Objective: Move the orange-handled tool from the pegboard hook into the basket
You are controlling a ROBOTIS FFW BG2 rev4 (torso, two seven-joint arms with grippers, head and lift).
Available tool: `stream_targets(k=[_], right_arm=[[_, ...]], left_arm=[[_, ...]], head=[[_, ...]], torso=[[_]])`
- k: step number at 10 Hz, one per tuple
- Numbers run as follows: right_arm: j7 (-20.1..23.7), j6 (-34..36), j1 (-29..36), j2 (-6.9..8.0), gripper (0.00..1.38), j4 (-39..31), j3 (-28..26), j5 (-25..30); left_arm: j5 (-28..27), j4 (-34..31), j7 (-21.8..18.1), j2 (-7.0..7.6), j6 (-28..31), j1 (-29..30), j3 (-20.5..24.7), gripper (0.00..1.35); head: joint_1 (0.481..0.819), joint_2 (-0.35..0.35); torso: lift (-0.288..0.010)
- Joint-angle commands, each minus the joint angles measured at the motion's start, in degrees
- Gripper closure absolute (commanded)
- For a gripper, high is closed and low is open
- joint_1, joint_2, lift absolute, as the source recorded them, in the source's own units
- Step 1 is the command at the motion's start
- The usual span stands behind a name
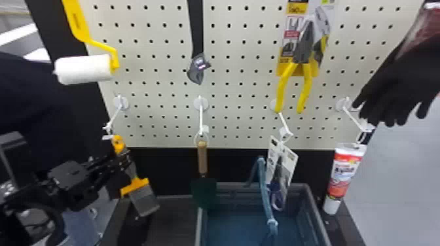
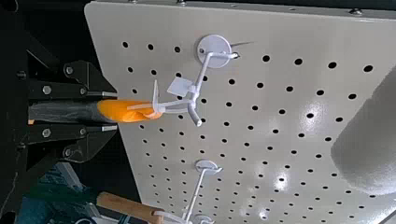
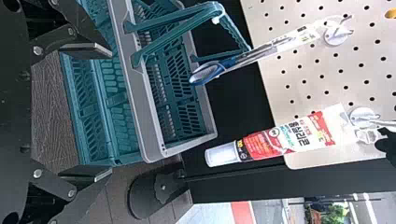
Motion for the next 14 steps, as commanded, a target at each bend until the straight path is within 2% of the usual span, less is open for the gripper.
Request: stream_targets(k=[1,6,7,8,9,10,12,13,14], right_arm=[[0.00,0.00,0.00,0.00,0.40,0.02,0.00,0.00],[0.00,0.00,-0.13,0.00,0.40,0.02,0.00,0.00],[0.00,0.09,-0.13,0.00,0.40,0.16,0.00,0.00],[0.09,0.00,-0.13,0.00,0.40,0.16,0.00,0.00],[0.09,0.00,-0.13,0.00,0.40,0.16,0.00,0.00],[0.09,0.00,-0.25,0.00,0.40,0.16,0.00,-0.09],[0.17,0.00,-0.50,0.00,0.40,0.30,0.00,-0.09],[0.26,0.09,-0.50,0.00,0.40,0.30,0.00,-0.09],[0.35,0.18,-0.50,0.00,0.40,0.30,0.00,-0.09]], left_arm=[[0.21,-0.09,0.00,0.03,-0.06,-0.15,-0.13,1.00],[0.30,-0.09,0.00,0.03,-0.06,-0.03,-0.13,0.99],[0.39,-0.09,0.08,0.03,0.03,0.10,-0.04,0.91],[0.74,-0.23,0.70,-0.23,0.03,0.47,0.04,0.65],[0.83,-0.09,0.70,-0.23,0.03,0.59,0.13,0.51],[0.83,-0.09,0.70,-0.23,0.03,0.47,0.13,0.49],[1.09,-0.23,0.96,-0.23,0.56,0.34,0.13,0.51],[1.09,-0.23,0.96,0.12,0.91,0.22,-0.31,0.69],[1.09,-0.09,0.96,0.82,0.82,-0.03,-0.92,0.96]], head=[[0.549,0.000],[0.549,0.000],[0.549,0.000],[0.549,0.000],[0.549,0.000],[0.549,0.000],[0.549,0.000],[0.549,0.000],[0.549,0.000]], torso=[[-0.100],[-0.100],[-0.100],[-0.100],[-0.100],[-0.100],[-0.100],[-0.100],[-0.100]])
